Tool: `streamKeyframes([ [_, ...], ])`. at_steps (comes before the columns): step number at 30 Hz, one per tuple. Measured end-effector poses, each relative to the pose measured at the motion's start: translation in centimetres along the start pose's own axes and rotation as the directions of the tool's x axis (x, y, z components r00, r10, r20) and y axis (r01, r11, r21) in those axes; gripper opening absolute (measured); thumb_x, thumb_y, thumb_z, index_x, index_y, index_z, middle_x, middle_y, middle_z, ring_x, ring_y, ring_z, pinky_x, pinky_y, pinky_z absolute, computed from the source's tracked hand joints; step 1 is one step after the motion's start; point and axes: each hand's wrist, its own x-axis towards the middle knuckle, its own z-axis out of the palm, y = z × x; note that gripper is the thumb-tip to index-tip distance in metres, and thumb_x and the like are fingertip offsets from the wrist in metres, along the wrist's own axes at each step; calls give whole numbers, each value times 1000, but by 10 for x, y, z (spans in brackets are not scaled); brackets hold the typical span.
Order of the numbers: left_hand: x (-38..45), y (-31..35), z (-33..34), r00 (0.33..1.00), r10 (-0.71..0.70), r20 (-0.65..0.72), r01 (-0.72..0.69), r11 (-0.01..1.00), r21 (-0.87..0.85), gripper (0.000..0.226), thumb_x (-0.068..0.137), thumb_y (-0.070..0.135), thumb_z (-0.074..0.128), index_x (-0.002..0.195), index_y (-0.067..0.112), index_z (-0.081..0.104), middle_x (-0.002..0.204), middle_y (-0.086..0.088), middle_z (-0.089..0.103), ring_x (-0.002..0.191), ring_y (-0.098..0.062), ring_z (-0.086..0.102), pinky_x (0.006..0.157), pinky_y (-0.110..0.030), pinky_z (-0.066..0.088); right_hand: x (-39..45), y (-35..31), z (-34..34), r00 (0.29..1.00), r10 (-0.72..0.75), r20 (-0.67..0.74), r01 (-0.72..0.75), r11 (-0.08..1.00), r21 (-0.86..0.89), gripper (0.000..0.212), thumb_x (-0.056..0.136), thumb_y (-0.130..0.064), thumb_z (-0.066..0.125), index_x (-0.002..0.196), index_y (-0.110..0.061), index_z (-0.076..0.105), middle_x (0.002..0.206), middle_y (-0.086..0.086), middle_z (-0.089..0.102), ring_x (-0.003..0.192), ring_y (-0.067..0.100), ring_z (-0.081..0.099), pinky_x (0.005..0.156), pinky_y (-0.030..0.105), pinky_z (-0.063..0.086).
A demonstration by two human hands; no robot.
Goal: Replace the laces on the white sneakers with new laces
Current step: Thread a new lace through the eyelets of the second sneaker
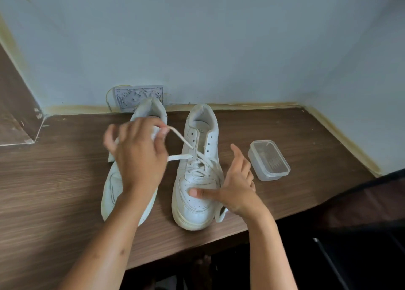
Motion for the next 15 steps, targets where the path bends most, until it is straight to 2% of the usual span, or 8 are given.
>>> streamKeyframes([
  [1, 3, -4, -3, 992, -110, -55, 109, 994, -16, 10, 92, 24, 54, 95, 22, 64, 95, 3, 63, 100, -23, 50, 102, -48, 26, 1, 1, -1, 1000, 19, 12, -19, 1000, -4, 151, 45, -60, 91, 150, -35, -15, 159, 1, -7, 149, 26, -7, 119, 60, 3],
  [3, 8, -12, -8, 961, -266, -80, 264, 964, -44, 15, 94, 30, 54, 101, 21, 64, 105, -1, 62, 109, -24, 45, 102, -46, 25, 2, 2, -2, 999, 32, 22, -32, 999, -9, 152, 44, -61, 90, 151, -33, -16, 160, 2, -9, 149, 26, -9, 119, 60, 2],
  [5, 10, -17, -9, 961, -276, -22, 275, 960, -48, 22, 93, 38, 56, 108, 24, 64, 117, 1, 59, 117, -28, 42, 103, -47, 25, 2, 2, -2, 999, 34, 24, -34, 999, -16, 153, 44, -61, 90, 151, -32, -15, 160, 1, -9, 149, 25, -10, 119, 61, 1],
  [8, 10, -14, -6, 993, -36, 110, 43, 997, -57, 30, 88, 52, 59, 110, 34, 69, 131, 6, 55, 123, -33, 39, 104, -51, 25, 3, 4, -2, 999, 38, 29, -37, 999, -21, 153, 44, -62, 90, 151, -33, -16, 160, 1, -10, 149, 25, -10, 119, 61, 1],
  [11, 3, -4, 2, 954, 210, 214, -200, 977, -69, 24, 79, 60, 64, 88, 41, 75, 129, 12, 58, 124, -29, 39, 108, -57, 20, 3, 3, -2, 999, 38, 32, -37, 999, -8, 152, 44, -62, 90, 151, -33, -15, 160, 2, -8, 149, 26, -9, 119, 61, 2],
  [13, -2, 1, 6, 937, 270, 221, -261, 963, -71, 17, 79, 54, 68, 78, 39, 74, 123, 15, 62, 122, -26, 42, 111, -57, 16, 3, 3, -2, 998, 39, 39, -38, 999, -11, 152, 44, -62, 90, 151, -33, -14, 160, 3, -8, 149, 27, -8, 119, 60, 3],
  [15, -2, 3, 6, 957, 248, 150, -243, 969, -51, 10, 82, 44, 74, 75, 36, 73, 113, 16, 66, 118, -24, 47, 111, -55, 17, 3, 4, -2, 998, 36, 43, -36, 999, -8, 152, 44, -62, 90, 151, -33, -14, 159, 2, -8, 149, 27, -7, 119, 60, 4],
])
